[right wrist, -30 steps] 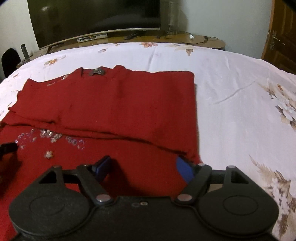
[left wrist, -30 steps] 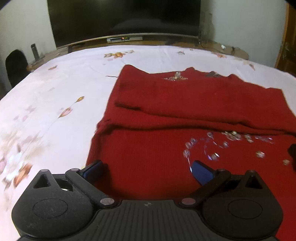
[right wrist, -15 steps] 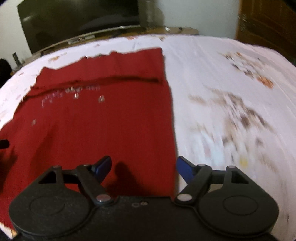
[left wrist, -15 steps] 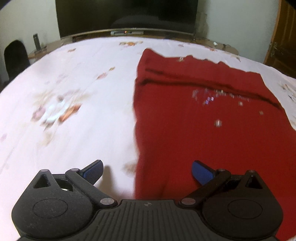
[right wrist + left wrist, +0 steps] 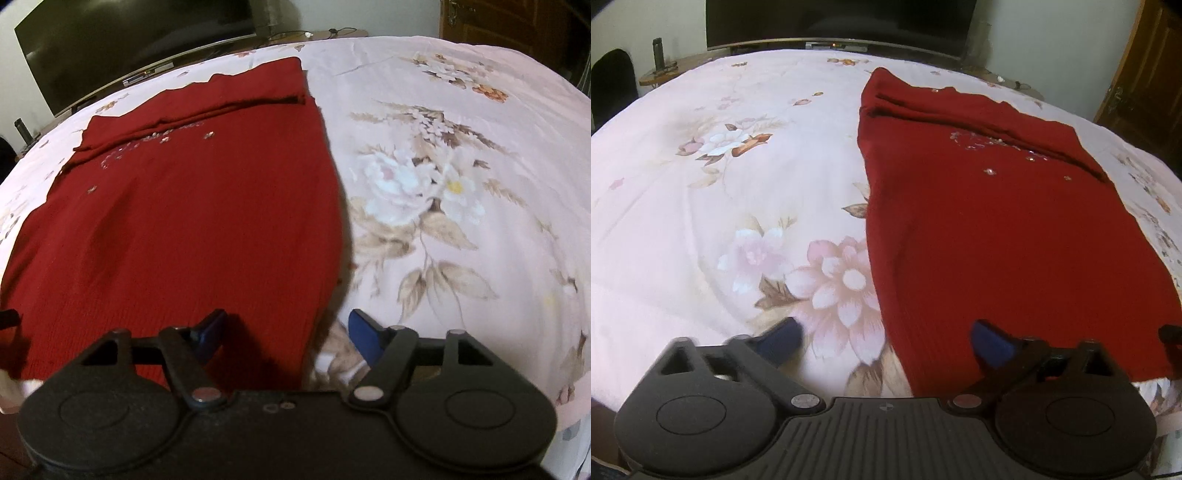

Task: Fold small clothes
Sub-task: 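Close both tools on the sweater hem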

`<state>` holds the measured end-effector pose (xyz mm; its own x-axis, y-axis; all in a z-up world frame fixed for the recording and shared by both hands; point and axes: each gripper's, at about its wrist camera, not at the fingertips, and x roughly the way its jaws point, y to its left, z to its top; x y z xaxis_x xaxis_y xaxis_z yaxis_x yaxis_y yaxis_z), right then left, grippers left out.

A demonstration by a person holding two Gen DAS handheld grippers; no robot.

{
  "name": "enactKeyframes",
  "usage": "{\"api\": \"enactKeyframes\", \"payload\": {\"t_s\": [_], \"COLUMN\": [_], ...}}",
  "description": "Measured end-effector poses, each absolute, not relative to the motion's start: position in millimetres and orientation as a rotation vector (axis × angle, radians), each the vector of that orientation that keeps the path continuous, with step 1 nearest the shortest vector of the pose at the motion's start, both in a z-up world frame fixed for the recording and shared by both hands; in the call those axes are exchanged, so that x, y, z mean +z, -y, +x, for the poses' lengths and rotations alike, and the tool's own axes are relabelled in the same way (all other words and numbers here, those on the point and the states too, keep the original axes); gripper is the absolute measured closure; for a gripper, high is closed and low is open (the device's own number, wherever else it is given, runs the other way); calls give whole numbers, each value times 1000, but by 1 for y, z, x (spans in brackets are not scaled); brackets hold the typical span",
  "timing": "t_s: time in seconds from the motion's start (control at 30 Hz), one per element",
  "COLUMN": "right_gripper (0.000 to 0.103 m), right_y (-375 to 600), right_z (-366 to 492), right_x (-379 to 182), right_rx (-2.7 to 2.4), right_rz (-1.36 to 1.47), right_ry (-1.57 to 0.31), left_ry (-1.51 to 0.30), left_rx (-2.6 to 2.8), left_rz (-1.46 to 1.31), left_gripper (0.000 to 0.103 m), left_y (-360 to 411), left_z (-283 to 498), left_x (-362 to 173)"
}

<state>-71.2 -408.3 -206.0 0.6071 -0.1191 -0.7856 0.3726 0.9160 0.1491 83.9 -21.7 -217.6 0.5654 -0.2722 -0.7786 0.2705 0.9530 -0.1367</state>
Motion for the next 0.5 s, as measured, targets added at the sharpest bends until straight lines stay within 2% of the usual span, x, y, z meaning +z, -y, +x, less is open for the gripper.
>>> {"api": "enactKeyframes", "payload": {"t_s": [0.03, 0.1, 0.13, 0.17, 0.2, 0.23, 0.27, 0.3, 0.37, 0.4, 0.47, 0.5], "right_gripper": [37, 48, 49, 52, 55, 57, 62, 70, 82, 88, 96, 96], "right_y": [407, 403, 401, 400, 398, 396, 394, 393, 390, 389, 390, 391], "right_z": [-73, -78, -79, -79, -79, -79, -79, -80, -80, -79, -79, -79], "right_x": [-206, -207, -207, -207, -207, -207, -207, -207, -207, -207, -206, -204], "right_rx": [-288, -284, -279, -272, -264, -257, -250, -242, -223, -208, -187, -178], "right_rz": [313, 313, 313, 314, 312, 311, 314, 322, 334, 343, 372, 390], "right_ry": [-875, -872, -873, -875, -877, -880, -882, -882, -887, -891, -892, -885], "left_ry": [-910, -909, -910, -913, -918, -926, -941, -953, -958, -959, -955, -950], "left_rx": [-323, -330, -330, -332, -337, -347, -365, -379, -391, -399, -420, -431], "left_rz": [5, 0, -7, -17, -27, -38, -52, -60, -66, -77, -105, -113], "left_gripper": [22, 34, 36, 44, 60, 69, 84, 91, 93, 100, 100, 100], "left_y": [22, 21, 20, 19, 19, 20, 21, 23, 27, 28, 29, 30], "left_z": [81, 78, 77, 77, 77, 76, 76, 75, 73, 73, 74, 74], "left_x": [-217, -216, -215, -215, -214, -214, -214, -215, -216, -216, -212, -209]}}
